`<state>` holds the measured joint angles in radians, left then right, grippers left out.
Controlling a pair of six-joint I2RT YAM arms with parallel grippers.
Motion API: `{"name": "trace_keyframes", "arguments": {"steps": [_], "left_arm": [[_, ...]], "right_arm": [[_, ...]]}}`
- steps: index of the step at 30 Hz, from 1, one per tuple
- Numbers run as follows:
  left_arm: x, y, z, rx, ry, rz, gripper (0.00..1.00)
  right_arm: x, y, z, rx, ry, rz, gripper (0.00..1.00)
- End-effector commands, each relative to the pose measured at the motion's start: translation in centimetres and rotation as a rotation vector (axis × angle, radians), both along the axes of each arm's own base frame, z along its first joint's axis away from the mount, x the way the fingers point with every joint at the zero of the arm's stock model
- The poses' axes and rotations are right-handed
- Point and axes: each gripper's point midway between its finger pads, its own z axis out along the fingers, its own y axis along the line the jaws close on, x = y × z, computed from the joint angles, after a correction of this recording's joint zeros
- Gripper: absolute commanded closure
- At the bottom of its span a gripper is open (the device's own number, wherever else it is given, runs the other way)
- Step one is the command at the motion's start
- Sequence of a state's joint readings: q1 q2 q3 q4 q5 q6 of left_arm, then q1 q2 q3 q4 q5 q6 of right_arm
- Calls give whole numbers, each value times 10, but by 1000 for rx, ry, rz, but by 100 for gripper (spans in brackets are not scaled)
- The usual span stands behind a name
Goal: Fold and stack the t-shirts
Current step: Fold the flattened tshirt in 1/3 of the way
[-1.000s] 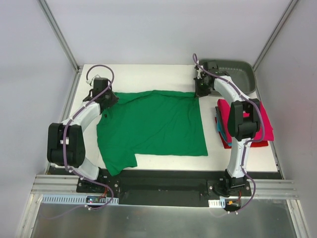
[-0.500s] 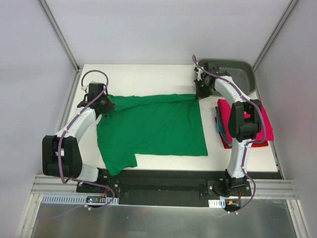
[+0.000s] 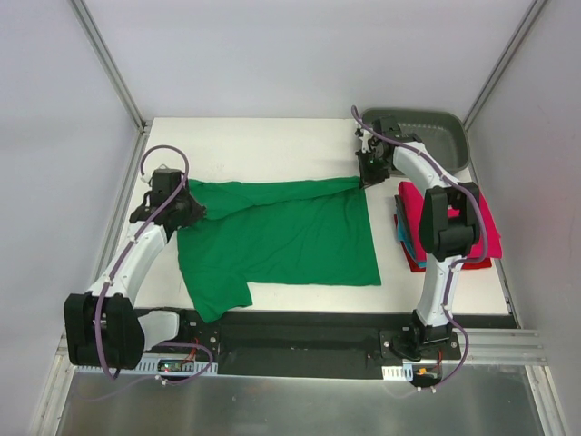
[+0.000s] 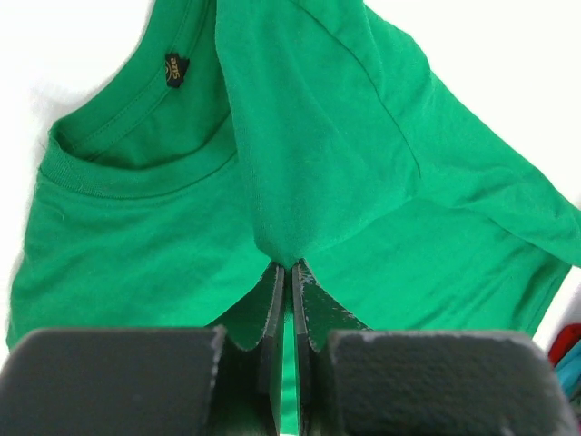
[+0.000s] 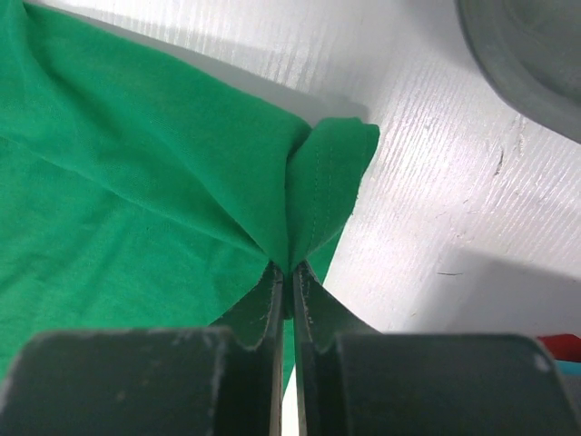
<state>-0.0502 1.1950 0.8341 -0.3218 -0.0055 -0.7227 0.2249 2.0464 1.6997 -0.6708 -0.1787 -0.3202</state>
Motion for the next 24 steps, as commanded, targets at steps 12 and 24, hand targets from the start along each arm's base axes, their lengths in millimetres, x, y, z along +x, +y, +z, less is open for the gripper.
{"name": "trace_keyframes", "arguments": {"steps": [12,24], "left_arm": [[-5,-8,21,-75,-37,4,100],[-40,13,28,-34,-85,128,100]], "right_arm": [[8,2,61,24,-121,23,94],[11,-1,47,-9,-83,35,94]]}}
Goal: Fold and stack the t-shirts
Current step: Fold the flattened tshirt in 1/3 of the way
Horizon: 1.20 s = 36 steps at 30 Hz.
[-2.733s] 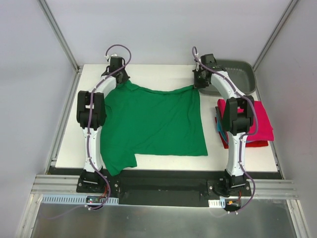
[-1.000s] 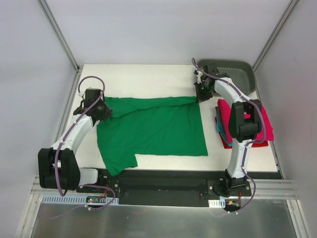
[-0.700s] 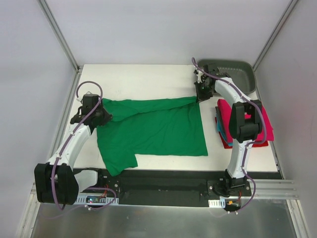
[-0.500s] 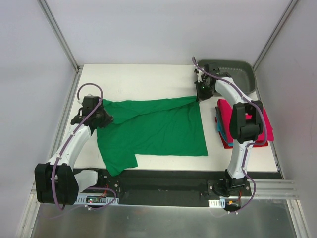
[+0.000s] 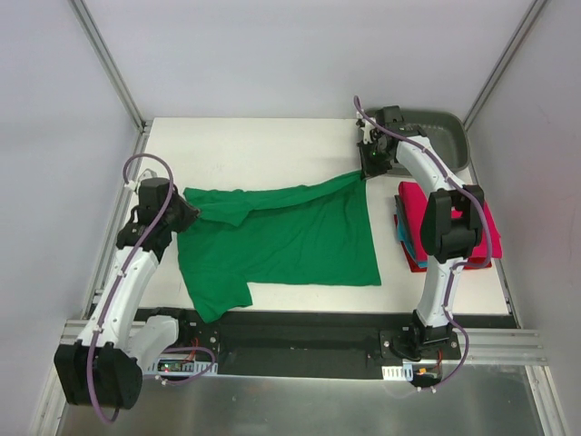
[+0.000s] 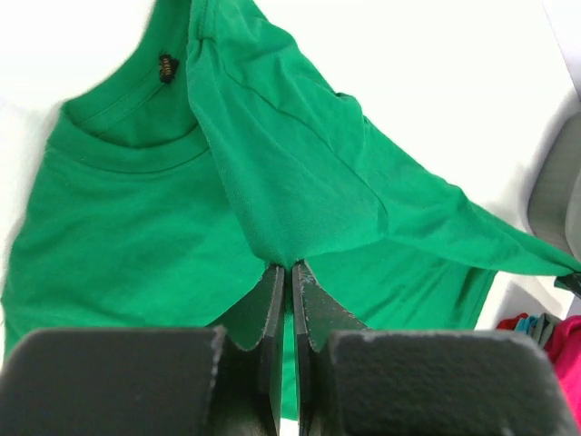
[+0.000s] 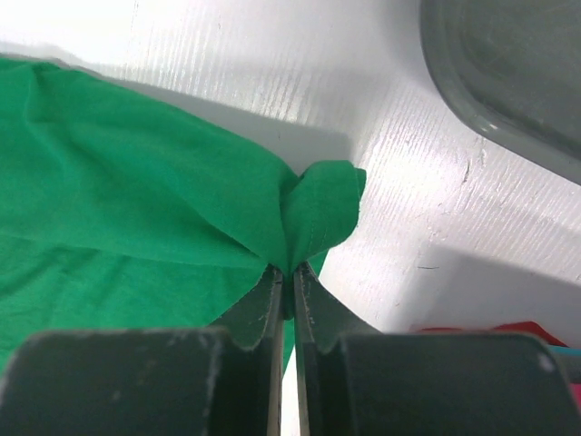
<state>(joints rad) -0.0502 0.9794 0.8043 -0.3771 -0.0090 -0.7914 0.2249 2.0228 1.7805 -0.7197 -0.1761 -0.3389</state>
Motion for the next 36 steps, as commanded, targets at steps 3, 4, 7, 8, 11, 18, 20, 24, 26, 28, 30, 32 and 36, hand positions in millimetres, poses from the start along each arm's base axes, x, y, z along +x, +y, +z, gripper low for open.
{"name": "trace_keyframes", "arguments": {"steps": [3,4,7,8,11,18,20,24,26,28,30,32,36], "left_arm": [[-20,14,-20,20,60,84,100],[-19,14,-23,19,71,79,100],[-21,7,-31,-5,104,50,100],[-22,7,-33,-7,110,52,100],[-27,8,-40,-4,125,66,100],[-32,10,-50,0,146,77,100],[-33,11,-53,2,155,81,100],[-34,11,-56,5,165,78,100],[-35,13,-57,9,165,84,100],[-35,13,-58,15,165,86,100],[-35,13,-56,15,162,86,100],[-35,13,-56,14,160,83,100],[-33,11,-55,2,162,80,100]], "right_arm": [[1,-3,13,-16,-19,23,94],[0,-4,13,-17,-18,24,94],[-1,-4,10,-20,-11,26,94],[-2,-4,10,-19,-8,26,94],[-7,-4,3,-22,8,23,94],[-23,-17,-8,-56,32,-31,89],[-29,-18,-13,-57,43,-46,86],[-42,-21,-19,-55,68,-63,82],[-49,-20,-20,-48,76,-66,77],[-54,-24,-22,-60,87,-81,70],[-56,-27,-24,-76,93,-91,45],[-57,-28,-21,-80,90,-92,35],[-62,-13,-6,-16,66,-58,28]]}}
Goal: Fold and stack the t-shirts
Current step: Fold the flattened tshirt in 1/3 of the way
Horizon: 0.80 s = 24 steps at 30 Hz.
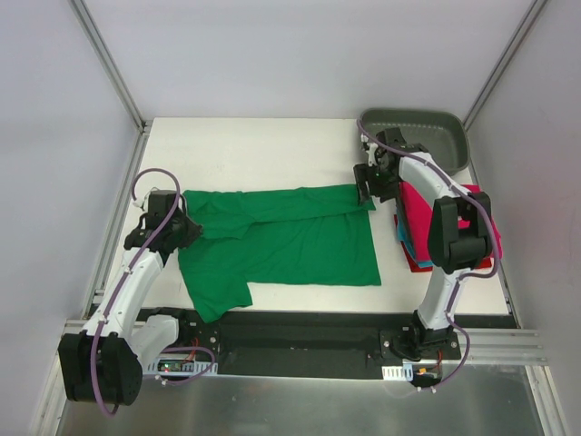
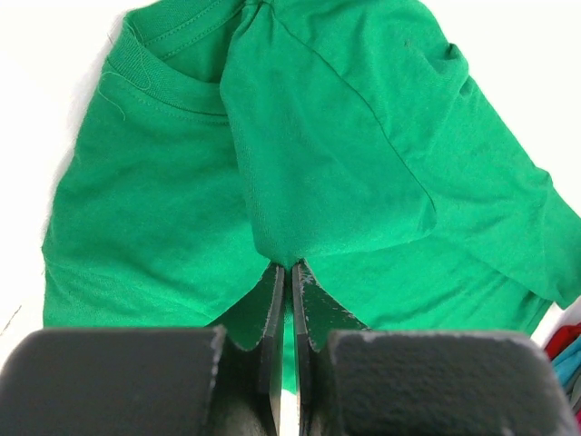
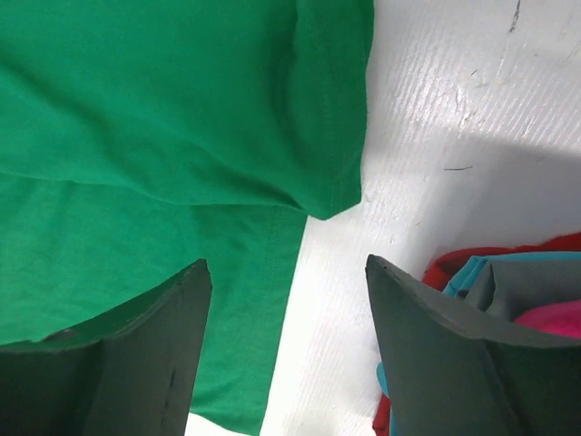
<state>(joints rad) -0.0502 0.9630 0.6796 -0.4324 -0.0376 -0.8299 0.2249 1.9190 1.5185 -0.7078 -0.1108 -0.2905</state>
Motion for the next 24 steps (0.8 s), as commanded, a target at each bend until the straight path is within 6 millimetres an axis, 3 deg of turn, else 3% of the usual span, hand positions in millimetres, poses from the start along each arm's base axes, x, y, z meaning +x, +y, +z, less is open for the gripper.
{"name": "trace_keyframes", "arguments": {"steps": [1,6,8,13,18,20,24], "left_arm": [[1,4,2,-2,-3,31,100],[20,3,12,-12,-29,40,100],[34,3,11,-11,-20,42,100],[77,13,24,34,-24,63,100],[119,4,22,-16,2,39,100],[136,1,16,-31,24,18,100],[152,-16,-9,-116,99,-50,100]], "right_arm": [[-5,20,38,78,-92,45,27],[-22,72,63,157,-204,204,25],[-31,93,63,192,-212,248,25],[-44,124,57,174,-223,295,24],[-73,202,54,312,-239,483,25],[-73,236,55,369,-269,513,26],[-78,298,51,441,-297,567,30]]}}
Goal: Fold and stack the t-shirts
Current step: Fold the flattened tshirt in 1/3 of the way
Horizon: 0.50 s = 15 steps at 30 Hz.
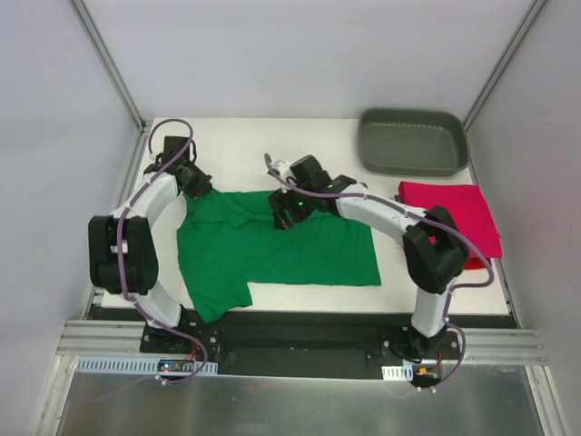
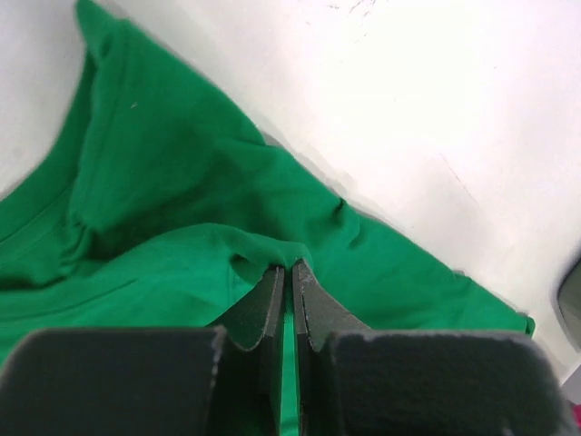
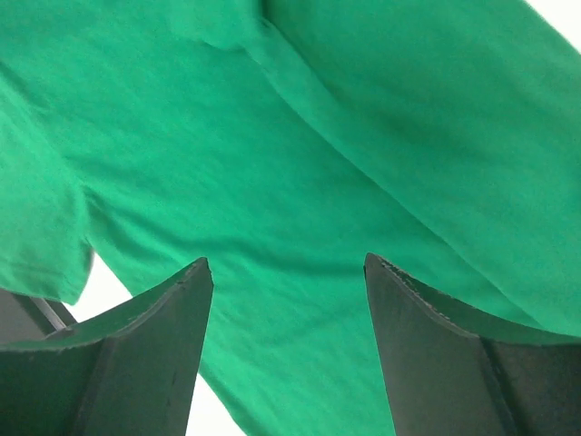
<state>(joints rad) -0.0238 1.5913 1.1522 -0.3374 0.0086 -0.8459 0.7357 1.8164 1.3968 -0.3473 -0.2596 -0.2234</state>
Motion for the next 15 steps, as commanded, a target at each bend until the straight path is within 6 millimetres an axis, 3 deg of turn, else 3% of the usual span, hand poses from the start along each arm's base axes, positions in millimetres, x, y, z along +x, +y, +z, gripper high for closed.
{"name": "trace_keyframes", "arguments": {"steps": [1,3,6,7,12,15], "left_arm": [[13,-12,-15,-80,48,-58,100],[11,-11,-23,-72,65,-60,100],[5,-12,-31,-75,89,-71,100],[5,-3,-33,-80,94,-50,100],[-5,-2,-44,-82,124,-58,100],[-7,-4,-44,-86,126,-58,100]], "right_arm": [[3,82,10,155,-54,73,31],[0,109,8,179,-71,104,33],[10,138,4,198,-87,70,38],[15,143,-3,192,-84,53,39],[21,168,-14,199,-61,-22,43],[23,170,-26,158,-49,-129,43]]}}
